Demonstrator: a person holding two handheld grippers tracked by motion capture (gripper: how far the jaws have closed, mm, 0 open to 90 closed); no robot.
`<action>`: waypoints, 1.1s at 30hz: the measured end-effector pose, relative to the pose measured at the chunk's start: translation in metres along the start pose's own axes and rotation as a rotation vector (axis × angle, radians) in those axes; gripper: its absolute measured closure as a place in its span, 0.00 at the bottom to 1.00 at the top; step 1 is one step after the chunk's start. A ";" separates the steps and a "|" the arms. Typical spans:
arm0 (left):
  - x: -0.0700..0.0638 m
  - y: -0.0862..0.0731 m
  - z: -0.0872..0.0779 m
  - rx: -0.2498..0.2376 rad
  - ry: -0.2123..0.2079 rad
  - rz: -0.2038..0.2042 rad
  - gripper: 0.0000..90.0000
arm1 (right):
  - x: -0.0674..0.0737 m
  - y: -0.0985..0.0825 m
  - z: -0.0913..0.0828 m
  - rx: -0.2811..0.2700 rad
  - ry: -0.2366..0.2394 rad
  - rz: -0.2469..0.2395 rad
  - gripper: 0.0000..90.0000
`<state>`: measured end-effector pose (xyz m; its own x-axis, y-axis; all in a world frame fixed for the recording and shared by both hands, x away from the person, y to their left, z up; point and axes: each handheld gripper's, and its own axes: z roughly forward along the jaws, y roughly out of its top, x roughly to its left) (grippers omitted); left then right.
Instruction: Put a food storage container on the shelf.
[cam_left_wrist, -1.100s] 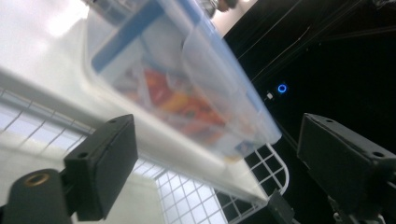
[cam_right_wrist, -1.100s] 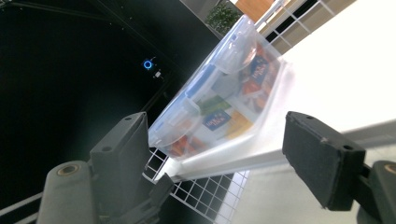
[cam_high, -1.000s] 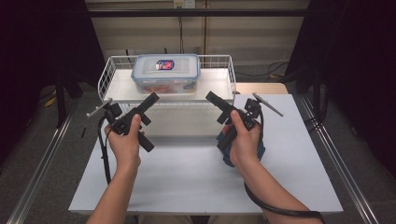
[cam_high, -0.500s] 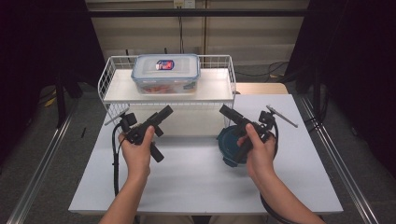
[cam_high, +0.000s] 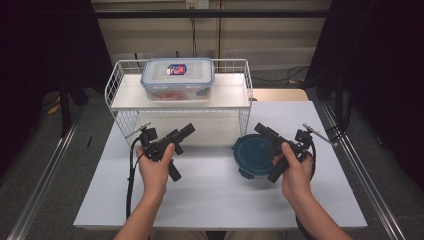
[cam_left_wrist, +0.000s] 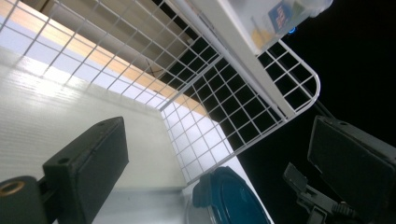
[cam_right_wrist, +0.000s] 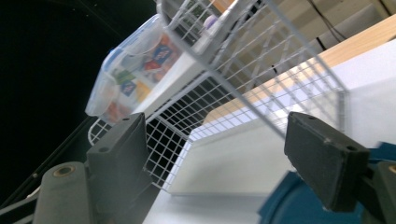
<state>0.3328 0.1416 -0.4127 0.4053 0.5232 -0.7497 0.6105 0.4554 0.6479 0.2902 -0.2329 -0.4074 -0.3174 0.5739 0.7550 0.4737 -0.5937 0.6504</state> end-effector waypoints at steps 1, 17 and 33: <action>0.001 -0.001 0.001 0.002 -0.004 -0.003 0.05 | -0.002 0.000 -0.002 0.002 -0.005 0.003 0.24; 0.006 -0.018 0.016 0.108 -0.031 0.007 0.03 | -0.033 0.010 -0.019 -0.007 -0.056 -0.011 0.23; 0.009 -0.023 0.023 0.131 -0.048 0.028 0.03 | -0.055 0.020 -0.029 -0.005 -0.114 -0.034 0.23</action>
<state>0.3382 0.1191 -0.4369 0.4542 0.4977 -0.7389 0.6806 0.3413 0.6483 0.2936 -0.2924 -0.4341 -0.2380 0.6540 0.7180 0.4598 -0.5753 0.6765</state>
